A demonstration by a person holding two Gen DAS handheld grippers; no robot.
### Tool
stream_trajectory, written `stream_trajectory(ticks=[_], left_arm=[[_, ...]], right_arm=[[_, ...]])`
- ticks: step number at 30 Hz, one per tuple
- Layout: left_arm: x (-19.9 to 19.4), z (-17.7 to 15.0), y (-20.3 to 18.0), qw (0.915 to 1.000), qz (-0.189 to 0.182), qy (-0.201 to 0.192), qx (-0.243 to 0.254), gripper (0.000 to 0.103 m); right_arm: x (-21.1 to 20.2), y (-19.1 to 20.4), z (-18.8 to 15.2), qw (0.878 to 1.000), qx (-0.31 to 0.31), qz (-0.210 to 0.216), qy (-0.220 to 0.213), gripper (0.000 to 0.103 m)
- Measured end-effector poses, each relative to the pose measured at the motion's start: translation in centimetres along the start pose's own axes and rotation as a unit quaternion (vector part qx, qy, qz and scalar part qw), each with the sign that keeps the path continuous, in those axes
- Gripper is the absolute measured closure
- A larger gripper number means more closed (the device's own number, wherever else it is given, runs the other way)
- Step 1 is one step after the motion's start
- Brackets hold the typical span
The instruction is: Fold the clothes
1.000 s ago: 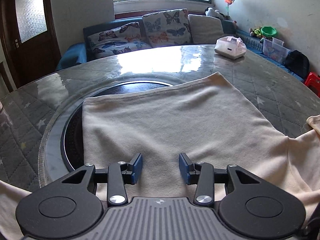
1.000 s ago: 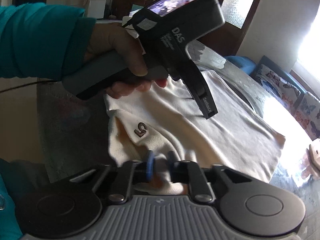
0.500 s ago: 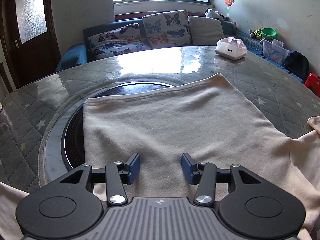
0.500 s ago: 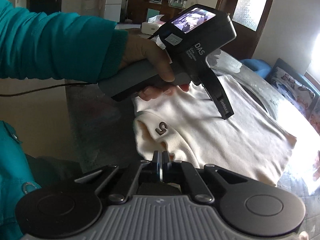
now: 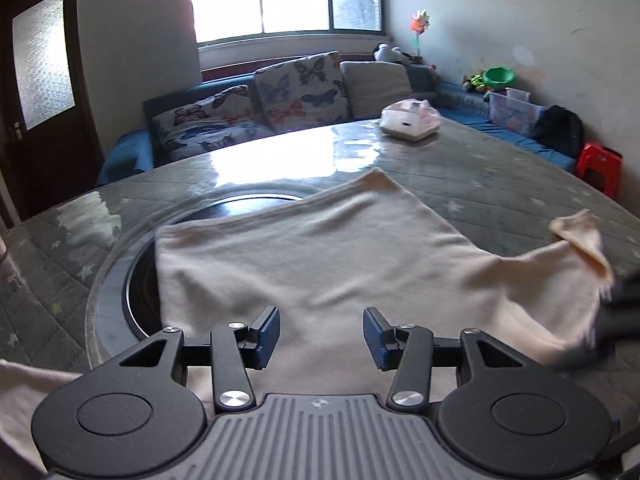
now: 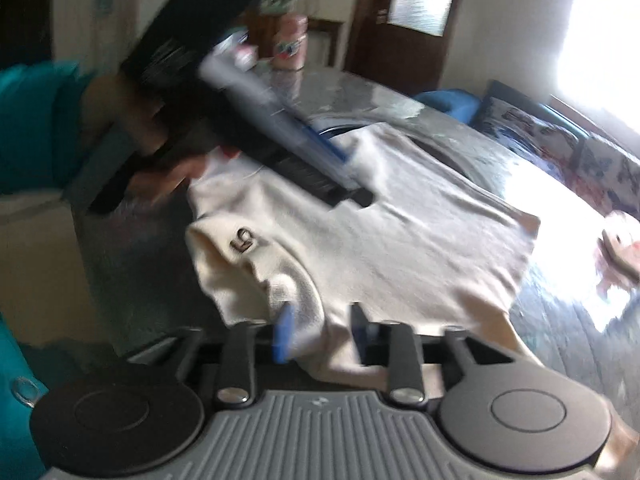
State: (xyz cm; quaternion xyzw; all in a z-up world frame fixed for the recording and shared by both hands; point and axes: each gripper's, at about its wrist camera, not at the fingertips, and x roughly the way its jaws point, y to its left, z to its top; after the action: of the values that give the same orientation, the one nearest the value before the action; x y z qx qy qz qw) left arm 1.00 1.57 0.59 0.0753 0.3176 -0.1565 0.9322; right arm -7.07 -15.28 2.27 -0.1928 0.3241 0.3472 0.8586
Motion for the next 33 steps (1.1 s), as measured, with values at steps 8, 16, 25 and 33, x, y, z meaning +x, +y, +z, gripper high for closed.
stream_trajectory(ticks=[8,16,25,33], left_arm=[[-0.7,-0.8,-2.8,0.9988,-0.048,-0.004,0.006,0.053],[-0.7,-2.0,-5.0,0.9972,-0.074,0.007,0.011,0.046],[-0.7,-2.8,-6.2,0.9959,-0.083,0.017,0.031,0.045],[-0.4,-3.0,-6.2,0.9955,-0.085,0.020,0.036,0.043]], right_arm=[[-2.9,-5.9,-2.4,0.979,0.145,-0.142,-0.019,0.052],[-1.1,-12.6,-4.3,0.938,0.227,-0.262,0.014,0.061],[0.4,-14.8,-5.9,0.921,0.255,-0.293,0.026,0.091],[-4.2,-14.0,-7.1,0.900,0.259,-0.350,-0.013,0.099]])
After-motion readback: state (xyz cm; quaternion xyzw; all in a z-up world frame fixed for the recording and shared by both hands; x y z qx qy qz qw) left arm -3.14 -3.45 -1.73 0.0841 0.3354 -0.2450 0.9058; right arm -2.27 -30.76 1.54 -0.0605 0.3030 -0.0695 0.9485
